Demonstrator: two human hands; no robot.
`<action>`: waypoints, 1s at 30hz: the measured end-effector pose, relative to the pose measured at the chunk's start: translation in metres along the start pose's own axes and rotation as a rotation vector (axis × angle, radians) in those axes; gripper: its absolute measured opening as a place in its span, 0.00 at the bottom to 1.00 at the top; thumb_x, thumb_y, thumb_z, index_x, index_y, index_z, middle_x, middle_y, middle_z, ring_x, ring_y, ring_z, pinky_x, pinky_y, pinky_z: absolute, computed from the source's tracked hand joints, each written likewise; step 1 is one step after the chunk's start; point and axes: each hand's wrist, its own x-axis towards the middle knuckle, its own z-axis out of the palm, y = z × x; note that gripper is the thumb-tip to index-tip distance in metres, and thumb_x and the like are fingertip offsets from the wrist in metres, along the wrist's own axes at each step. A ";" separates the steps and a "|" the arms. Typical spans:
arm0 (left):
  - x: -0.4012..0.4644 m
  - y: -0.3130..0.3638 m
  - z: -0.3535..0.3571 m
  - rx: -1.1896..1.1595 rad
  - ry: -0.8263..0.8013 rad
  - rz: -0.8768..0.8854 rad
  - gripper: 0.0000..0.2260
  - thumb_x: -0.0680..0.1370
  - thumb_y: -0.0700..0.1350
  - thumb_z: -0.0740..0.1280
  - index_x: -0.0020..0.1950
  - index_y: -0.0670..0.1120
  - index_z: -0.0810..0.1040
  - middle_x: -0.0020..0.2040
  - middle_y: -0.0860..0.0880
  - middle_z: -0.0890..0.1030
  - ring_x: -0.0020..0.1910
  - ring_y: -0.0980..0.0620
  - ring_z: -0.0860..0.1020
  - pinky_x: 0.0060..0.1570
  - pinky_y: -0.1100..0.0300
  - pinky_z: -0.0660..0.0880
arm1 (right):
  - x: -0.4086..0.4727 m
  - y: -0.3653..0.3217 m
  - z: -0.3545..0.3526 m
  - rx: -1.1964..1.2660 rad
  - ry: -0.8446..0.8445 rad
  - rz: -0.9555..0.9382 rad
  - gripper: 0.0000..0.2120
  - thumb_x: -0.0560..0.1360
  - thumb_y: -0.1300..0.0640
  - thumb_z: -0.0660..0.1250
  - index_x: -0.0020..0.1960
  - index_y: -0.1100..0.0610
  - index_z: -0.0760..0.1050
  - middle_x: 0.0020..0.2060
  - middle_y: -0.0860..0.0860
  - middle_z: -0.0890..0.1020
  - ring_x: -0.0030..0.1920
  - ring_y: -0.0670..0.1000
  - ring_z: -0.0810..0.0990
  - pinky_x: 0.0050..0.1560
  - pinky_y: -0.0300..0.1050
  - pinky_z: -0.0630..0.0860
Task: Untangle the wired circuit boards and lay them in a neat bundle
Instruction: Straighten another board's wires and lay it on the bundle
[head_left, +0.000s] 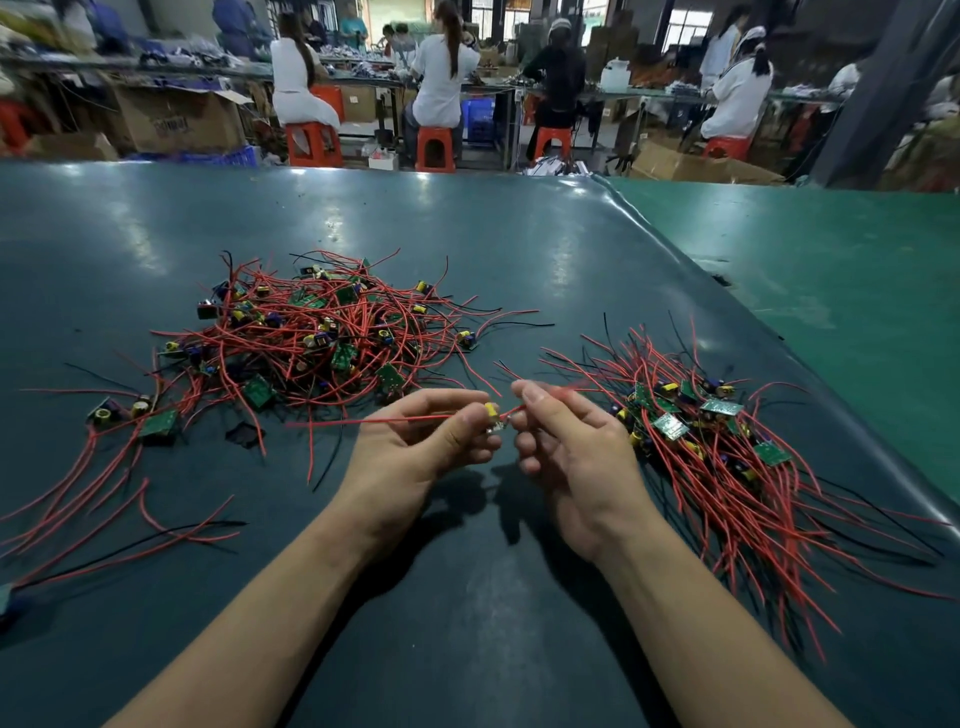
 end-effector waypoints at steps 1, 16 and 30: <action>0.001 0.000 0.001 -0.020 0.024 -0.017 0.11 0.67 0.44 0.71 0.46 0.39 0.80 0.38 0.45 0.84 0.35 0.49 0.83 0.37 0.62 0.80 | 0.000 0.000 -0.001 -0.007 -0.032 -0.020 0.03 0.74 0.63 0.69 0.46 0.59 0.82 0.31 0.51 0.80 0.27 0.45 0.74 0.25 0.34 0.70; -0.002 0.005 0.002 -0.069 -0.017 -0.053 0.14 0.63 0.43 0.75 0.41 0.44 0.71 0.34 0.42 0.83 0.27 0.49 0.79 0.27 0.62 0.75 | -0.005 0.002 0.004 -0.070 -0.062 0.023 0.07 0.67 0.55 0.74 0.31 0.53 0.81 0.27 0.50 0.78 0.24 0.44 0.72 0.22 0.35 0.68; -0.002 0.007 0.005 0.002 0.022 -0.062 0.07 0.63 0.48 0.74 0.28 0.52 0.79 0.30 0.46 0.80 0.26 0.53 0.76 0.28 0.63 0.74 | -0.006 0.010 0.006 -0.175 -0.047 -0.089 0.10 0.73 0.60 0.72 0.33 0.52 0.81 0.29 0.48 0.78 0.26 0.45 0.71 0.25 0.36 0.65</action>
